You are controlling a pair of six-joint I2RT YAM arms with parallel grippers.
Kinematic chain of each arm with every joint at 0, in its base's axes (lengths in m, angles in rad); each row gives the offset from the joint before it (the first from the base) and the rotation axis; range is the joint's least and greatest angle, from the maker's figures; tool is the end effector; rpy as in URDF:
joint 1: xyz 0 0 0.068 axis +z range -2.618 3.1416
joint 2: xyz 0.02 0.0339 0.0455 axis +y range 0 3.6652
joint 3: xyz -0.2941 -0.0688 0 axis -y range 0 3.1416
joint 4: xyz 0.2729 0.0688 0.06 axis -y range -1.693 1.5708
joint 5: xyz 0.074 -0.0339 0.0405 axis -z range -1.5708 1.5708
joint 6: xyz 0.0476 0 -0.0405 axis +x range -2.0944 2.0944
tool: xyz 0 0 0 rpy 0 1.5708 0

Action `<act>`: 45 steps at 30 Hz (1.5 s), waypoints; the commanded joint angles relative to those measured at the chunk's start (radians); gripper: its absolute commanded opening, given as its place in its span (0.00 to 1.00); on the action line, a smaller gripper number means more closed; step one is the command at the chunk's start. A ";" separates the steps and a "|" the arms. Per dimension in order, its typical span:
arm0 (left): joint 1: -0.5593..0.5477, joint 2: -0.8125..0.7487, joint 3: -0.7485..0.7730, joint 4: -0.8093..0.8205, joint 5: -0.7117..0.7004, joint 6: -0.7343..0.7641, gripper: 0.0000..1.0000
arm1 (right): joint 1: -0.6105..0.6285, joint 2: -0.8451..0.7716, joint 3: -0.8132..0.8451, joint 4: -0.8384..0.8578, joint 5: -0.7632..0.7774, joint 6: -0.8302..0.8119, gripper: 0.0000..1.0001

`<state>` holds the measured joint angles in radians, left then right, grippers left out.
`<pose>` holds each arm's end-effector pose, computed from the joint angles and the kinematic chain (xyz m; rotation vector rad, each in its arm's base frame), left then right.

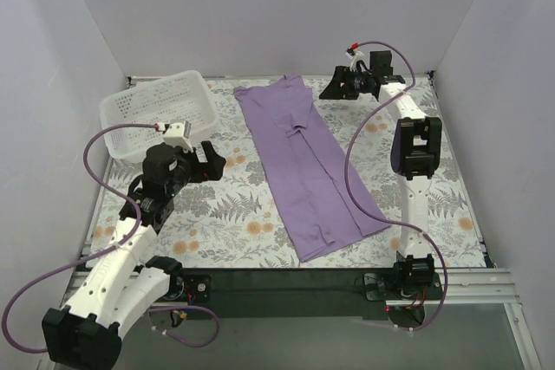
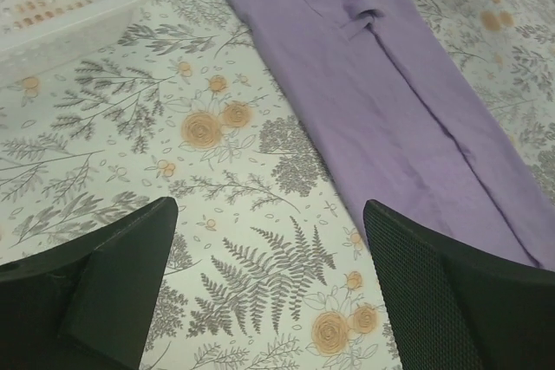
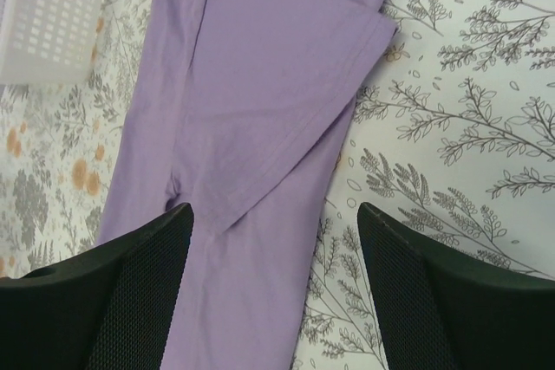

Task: Fold and stack the t-shirts
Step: Fold the tshirt

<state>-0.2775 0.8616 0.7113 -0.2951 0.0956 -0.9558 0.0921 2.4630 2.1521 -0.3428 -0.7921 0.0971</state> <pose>0.2073 -0.0638 0.3029 -0.6468 2.0263 -0.8584 0.6067 0.0901 0.2064 -0.4320 2.1197 0.9807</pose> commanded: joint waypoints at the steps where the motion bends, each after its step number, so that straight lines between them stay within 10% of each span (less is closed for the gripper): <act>1: 0.004 -0.090 -0.062 0.000 -0.117 0.034 0.89 | 0.008 0.028 0.066 0.128 0.036 0.141 0.83; 15: 0.004 -0.153 -0.130 0.027 -0.112 0.028 0.89 | 0.052 0.137 0.120 0.320 0.228 0.332 0.80; 45: 0.004 -0.127 -0.125 0.024 -0.125 0.017 0.88 | 0.063 0.304 0.126 0.504 0.192 0.628 0.35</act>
<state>-0.2768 0.7322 0.5816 -0.2836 -0.0124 -0.9459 0.1543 2.7434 2.2436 0.1314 -0.5941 0.7067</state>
